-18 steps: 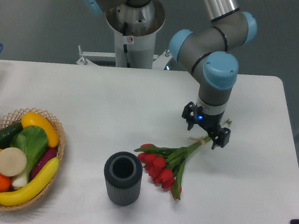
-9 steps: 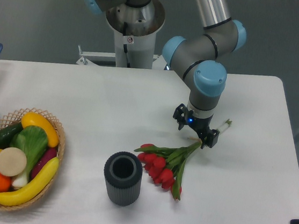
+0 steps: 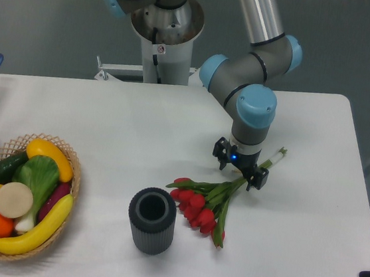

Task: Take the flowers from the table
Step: 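Close the gripper around the tulip stems, then lift the tulip bunch up off the table with the gripper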

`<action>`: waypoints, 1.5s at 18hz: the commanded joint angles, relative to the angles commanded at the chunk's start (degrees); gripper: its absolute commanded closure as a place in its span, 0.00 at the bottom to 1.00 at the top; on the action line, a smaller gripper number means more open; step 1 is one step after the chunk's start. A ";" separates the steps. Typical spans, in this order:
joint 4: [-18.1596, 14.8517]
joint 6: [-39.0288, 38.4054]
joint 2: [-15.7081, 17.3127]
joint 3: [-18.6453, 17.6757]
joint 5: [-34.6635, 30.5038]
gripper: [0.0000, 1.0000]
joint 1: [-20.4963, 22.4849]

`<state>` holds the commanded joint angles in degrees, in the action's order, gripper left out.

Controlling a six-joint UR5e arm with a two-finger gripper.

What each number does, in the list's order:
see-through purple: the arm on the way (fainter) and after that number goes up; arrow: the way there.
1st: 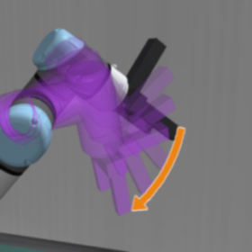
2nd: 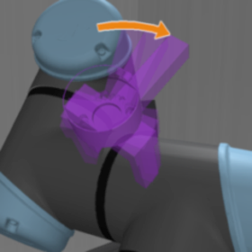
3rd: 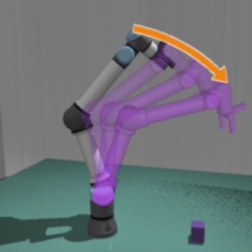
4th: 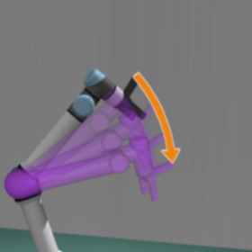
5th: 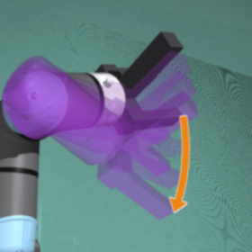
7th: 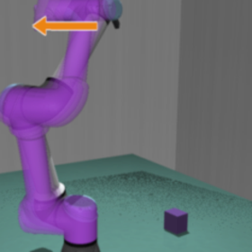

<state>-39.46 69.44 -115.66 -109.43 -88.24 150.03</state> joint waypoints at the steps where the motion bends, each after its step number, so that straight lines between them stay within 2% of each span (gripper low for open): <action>1: 0.00 -0.18 -0.09 0.09 -0.09 0.20 0.00; 2: 0.00 -0.10 -0.09 0.09 -0.09 0.23 -0.09; 5: 0.00 -0.10 0.00 0.09 -0.17 0.41 0.00; 10: -0.17 -0.01 0.17 0.53 -0.26 0.88 0.00; 12: -0.18 0.08 0.26 0.53 -0.35 0.98 0.09; 17: -0.35 0.43 0.61 0.53 -0.26 0.98 0.35; 22: -0.79 0.61 2.37 0.97 -0.09 0.96 1.40; 27: -1.84 0.61 3.34 4.74 -0.18 0.96 2.72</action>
<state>-41.30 70.05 -112.33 -104.69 -88.42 152.75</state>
